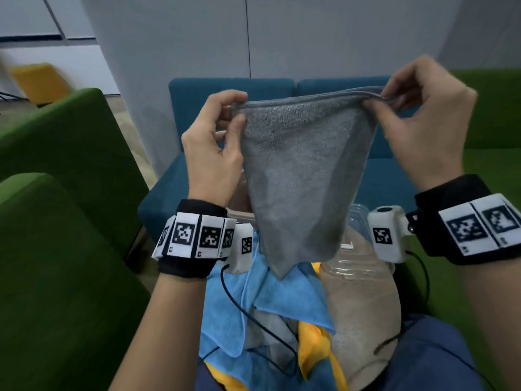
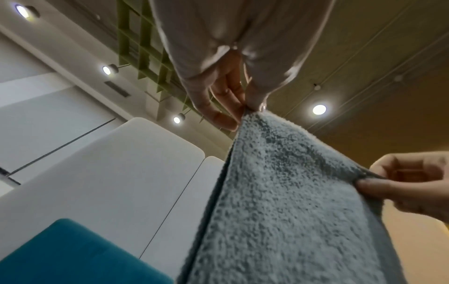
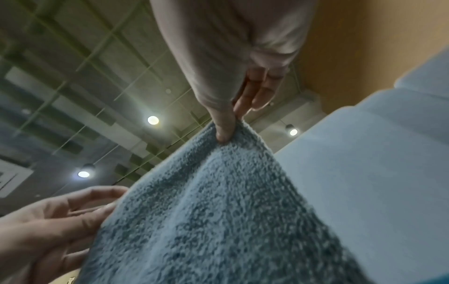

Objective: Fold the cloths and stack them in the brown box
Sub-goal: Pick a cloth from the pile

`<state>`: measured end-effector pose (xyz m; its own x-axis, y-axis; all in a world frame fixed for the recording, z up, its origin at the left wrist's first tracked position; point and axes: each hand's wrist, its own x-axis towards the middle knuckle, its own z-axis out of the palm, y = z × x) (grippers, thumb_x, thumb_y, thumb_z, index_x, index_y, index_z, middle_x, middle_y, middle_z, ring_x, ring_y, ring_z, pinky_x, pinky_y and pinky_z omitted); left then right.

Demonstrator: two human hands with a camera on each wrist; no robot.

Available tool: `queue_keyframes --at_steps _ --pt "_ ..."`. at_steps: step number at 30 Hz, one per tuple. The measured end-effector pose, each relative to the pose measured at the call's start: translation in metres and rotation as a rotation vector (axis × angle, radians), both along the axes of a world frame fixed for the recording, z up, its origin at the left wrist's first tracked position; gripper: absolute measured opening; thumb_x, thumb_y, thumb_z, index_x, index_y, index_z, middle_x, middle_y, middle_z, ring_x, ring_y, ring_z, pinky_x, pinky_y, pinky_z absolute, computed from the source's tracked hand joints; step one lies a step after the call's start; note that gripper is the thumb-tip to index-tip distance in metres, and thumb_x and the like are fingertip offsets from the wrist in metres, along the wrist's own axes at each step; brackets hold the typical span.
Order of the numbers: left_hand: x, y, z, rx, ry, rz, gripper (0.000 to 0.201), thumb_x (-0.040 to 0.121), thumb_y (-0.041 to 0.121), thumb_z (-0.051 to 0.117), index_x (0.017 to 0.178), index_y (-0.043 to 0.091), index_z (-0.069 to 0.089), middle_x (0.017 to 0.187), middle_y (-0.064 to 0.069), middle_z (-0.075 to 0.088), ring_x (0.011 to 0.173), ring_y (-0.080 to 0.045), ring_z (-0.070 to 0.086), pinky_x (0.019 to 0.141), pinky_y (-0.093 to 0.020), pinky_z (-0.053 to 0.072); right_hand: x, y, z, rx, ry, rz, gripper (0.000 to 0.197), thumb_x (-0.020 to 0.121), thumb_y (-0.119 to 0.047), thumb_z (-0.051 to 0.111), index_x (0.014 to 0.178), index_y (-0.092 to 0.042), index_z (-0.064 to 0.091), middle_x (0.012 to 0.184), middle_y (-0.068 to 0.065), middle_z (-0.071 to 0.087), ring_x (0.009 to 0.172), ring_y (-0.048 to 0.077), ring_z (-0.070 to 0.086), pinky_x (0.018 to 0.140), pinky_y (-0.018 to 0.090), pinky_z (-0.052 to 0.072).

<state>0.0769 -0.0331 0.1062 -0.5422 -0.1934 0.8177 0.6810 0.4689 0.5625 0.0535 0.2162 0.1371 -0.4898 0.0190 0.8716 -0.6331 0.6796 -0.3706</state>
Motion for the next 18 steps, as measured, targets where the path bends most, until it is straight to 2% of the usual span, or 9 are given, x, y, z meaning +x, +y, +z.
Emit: queue_keyframes --at_steps 2,4,8,11,14,16,18 --pt "0.0 0.0 -0.001 0.038 -0.022 -0.039 0.021 0.09 0.003 0.058 0.102 0.019 0.064 0.095 0.014 0.064 0.086 -0.004 0.06 0.073 -0.019 0.049 -0.001 0.0 -0.005 -0.047 -0.051 0.052 0.02 0.081 -0.021 0.073 0.09 -0.007 0.063 0.078 -0.01 0.059 0.067 -0.004 0.052 0.064 0.01 0.04" --pt "0.0 -0.001 -0.004 0.064 -0.062 -0.065 0.021 0.087 0.003 0.062 0.095 0.022 0.066 0.09 0.014 0.067 0.083 -0.003 0.063 0.071 -0.023 0.052 -0.003 0.002 -0.011 -0.039 -0.086 0.055 0.014 0.083 -0.02 0.071 0.09 -0.009 0.066 0.08 -0.01 0.062 0.067 -0.006 0.052 0.064 0.01 0.04" --pt "0.0 -0.003 -0.02 0.065 -0.128 -0.063 0.019 0.082 0.008 0.07 0.086 0.026 0.069 0.082 0.013 0.07 0.078 -0.007 0.065 0.073 -0.03 0.055 -0.006 0.004 -0.024 0.016 -0.176 0.144 0.005 0.09 -0.009 0.063 0.094 -0.011 0.06 0.077 -0.004 0.06 0.062 0.003 0.059 0.062 0.018 0.049" --pt "-0.002 -0.01 -0.043 0.11 -0.195 -0.068 0.021 0.081 0.006 0.07 0.081 0.027 0.07 0.079 0.018 0.071 0.081 -0.005 0.068 0.077 -0.026 0.054 -0.007 0.007 -0.041 0.001 -0.243 0.238 0.009 0.093 -0.006 0.06 0.093 -0.014 0.057 0.075 -0.001 0.062 0.06 0.009 0.063 0.062 0.027 0.054" --pt "-0.005 -0.018 -0.065 0.131 -0.28 -0.059 0.022 0.081 0.003 0.07 0.08 0.025 0.07 0.083 0.014 0.071 0.083 -0.008 0.068 0.079 -0.027 0.054 -0.007 0.009 -0.061 0.032 -0.33 0.284 0.01 0.092 -0.004 0.062 0.089 -0.013 0.059 0.076 0.002 0.063 0.061 0.011 0.064 0.064 0.034 0.055" --pt "-0.007 -0.019 -0.075 0.126 -0.315 -0.037 0.018 0.08 0.0 0.072 0.079 0.017 0.07 0.083 0.006 0.07 0.082 -0.009 0.068 0.078 -0.027 0.055 -0.008 0.009 -0.07 0.076 -0.368 0.29 0.014 0.09 -0.001 0.062 0.086 -0.013 0.059 0.075 0.002 0.063 0.063 0.013 0.063 0.066 0.032 0.054" --pt "-0.009 -0.018 -0.079 0.139 -0.326 -0.005 0.016 0.077 -0.003 0.074 0.074 0.011 0.067 0.078 0.004 0.068 0.077 -0.009 0.066 0.075 -0.027 0.056 -0.008 0.009 -0.075 0.123 -0.39 0.264 0.019 0.087 0.004 0.062 0.084 -0.015 0.058 0.074 0.0 0.064 0.068 0.013 0.063 0.069 0.023 0.051"
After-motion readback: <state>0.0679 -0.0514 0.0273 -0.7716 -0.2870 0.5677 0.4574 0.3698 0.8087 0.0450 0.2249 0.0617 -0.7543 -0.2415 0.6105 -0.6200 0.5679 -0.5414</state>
